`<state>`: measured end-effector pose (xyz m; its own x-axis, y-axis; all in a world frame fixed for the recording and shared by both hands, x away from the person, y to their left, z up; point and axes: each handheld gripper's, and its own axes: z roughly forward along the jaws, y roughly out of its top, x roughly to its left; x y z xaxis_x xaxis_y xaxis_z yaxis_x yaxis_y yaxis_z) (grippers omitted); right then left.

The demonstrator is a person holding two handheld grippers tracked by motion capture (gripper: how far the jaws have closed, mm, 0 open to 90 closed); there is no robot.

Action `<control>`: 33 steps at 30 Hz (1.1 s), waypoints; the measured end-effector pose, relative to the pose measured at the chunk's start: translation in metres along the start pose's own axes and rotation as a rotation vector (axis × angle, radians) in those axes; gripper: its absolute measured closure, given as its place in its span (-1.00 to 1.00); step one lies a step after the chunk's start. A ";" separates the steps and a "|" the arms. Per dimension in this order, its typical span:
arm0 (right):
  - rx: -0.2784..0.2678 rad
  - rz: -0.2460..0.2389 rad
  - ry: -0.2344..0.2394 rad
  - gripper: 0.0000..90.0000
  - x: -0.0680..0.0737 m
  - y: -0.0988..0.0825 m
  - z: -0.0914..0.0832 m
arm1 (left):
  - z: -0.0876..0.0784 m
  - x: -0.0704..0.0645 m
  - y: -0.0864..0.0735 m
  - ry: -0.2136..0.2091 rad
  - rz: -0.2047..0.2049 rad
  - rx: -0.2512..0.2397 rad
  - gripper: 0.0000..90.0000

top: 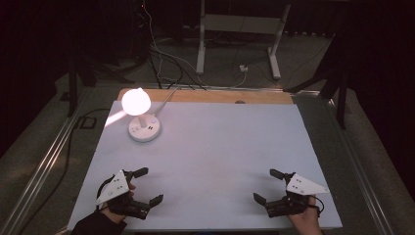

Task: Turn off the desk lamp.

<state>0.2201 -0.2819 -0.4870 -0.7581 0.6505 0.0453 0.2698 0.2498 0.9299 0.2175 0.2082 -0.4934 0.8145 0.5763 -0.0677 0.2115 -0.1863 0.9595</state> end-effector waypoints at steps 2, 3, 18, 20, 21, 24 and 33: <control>0.001 -0.003 0.000 -1.00 0.000 0.000 0.000 | 0.000 0.000 0.000 0.002 0.002 0.001 -0.99; 0.001 -0.003 0.000 -1.00 0.000 0.000 0.000 | 0.000 0.000 0.000 0.002 0.001 0.001 -0.99; -0.010 0.003 0.003 -1.00 0.000 0.001 0.000 | 0.002 -0.003 0.000 -0.017 0.012 0.022 -0.99; -0.015 0.005 0.004 -1.00 0.000 0.001 -0.001 | 0.002 -0.004 0.001 -0.026 0.013 0.027 -0.99; -0.015 0.007 0.004 -1.00 0.000 0.001 -0.001 | 0.002 -0.004 0.001 -0.030 0.016 0.031 -0.99; -0.013 0.007 0.007 -1.00 0.000 0.000 0.000 | 0.003 -0.006 0.001 -0.038 0.020 0.032 -0.99; -0.020 0.018 0.014 -1.00 0.000 0.001 0.000 | 0.002 -0.008 0.004 -0.054 0.018 0.031 -0.99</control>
<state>0.2201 -0.2815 -0.4865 -0.7617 0.6445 0.0667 0.2712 0.2236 0.9362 0.2129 0.2016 -0.4891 0.8462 0.5288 -0.0663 0.2128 -0.2212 0.9517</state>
